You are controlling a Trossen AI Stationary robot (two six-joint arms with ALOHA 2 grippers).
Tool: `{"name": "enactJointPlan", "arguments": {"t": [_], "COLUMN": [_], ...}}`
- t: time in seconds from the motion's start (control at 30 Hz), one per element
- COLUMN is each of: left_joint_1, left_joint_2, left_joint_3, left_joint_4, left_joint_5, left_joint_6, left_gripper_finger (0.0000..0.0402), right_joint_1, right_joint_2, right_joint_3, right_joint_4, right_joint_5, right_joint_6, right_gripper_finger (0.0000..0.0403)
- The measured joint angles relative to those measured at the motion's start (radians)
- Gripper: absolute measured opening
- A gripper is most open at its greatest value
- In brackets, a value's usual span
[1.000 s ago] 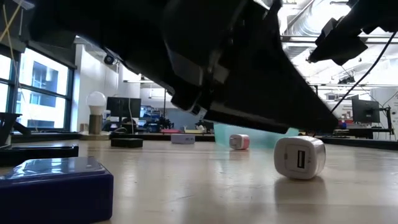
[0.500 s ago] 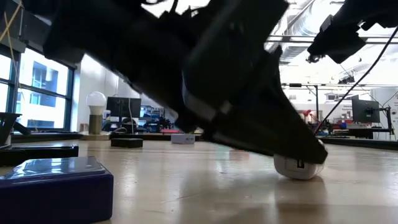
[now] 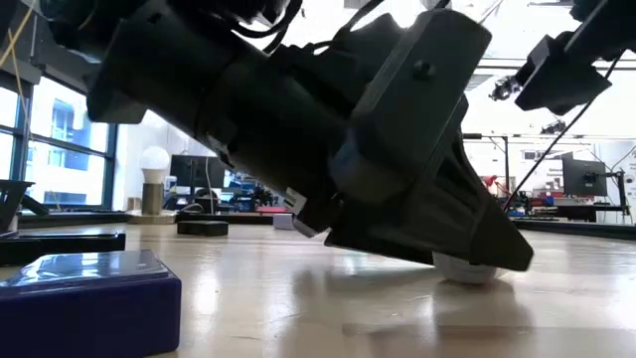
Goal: Pick & Place Office items
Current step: Put the white charger adapter into the green bin
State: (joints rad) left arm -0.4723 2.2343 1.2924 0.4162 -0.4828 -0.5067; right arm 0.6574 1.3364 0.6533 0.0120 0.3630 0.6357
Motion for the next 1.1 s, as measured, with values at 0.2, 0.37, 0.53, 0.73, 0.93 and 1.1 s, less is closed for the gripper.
{"name": "enactJointPlan", "arguments": {"t": [0.2, 0.37, 0.53, 0.73, 0.93, 1.1], "left_joint_1": [0.007, 0.004, -0.012, -0.043, -0.072, -0.08], "left_joint_2": [-0.002, -0.002, -0.004, -0.033, -0.135, -0.207], "left_joint_3": [0.0, -0.001, -0.001, -0.006, -0.005, -0.005], "left_joint_4": [-0.03, -0.043, -0.054, -0.081, -0.122, -0.13], "left_joint_5": [-0.006, -0.015, -0.031, -0.09, -0.166, -0.182], "left_joint_6": [-0.028, -0.009, 0.04, 0.11, 0.152, 0.151], "left_gripper_finger": [0.0207, 0.0124, 0.0123, 0.0122, 0.0122, 0.0122], "right_joint_1": [0.004, 0.004, 0.004, 0.004, 0.004, 0.004], "right_joint_2": [0.034, 0.036, 0.036, 0.036, 0.036, 0.036], "right_joint_3": [0.0, 0.0, 0.0, 0.0, 0.0, 0.0], "right_joint_4": [0.001, 0.007, 0.017, 0.021, 0.023, 0.023], "right_joint_5": [-0.007, -0.007, -0.007, -0.007, -0.008, -0.008], "right_joint_6": [0.0, 0.0, -0.001, -0.002, -0.003, -0.003], "right_gripper_finger": [0.0223, 0.0223, 0.0223, 0.0223, 0.0223, 0.0223]}}
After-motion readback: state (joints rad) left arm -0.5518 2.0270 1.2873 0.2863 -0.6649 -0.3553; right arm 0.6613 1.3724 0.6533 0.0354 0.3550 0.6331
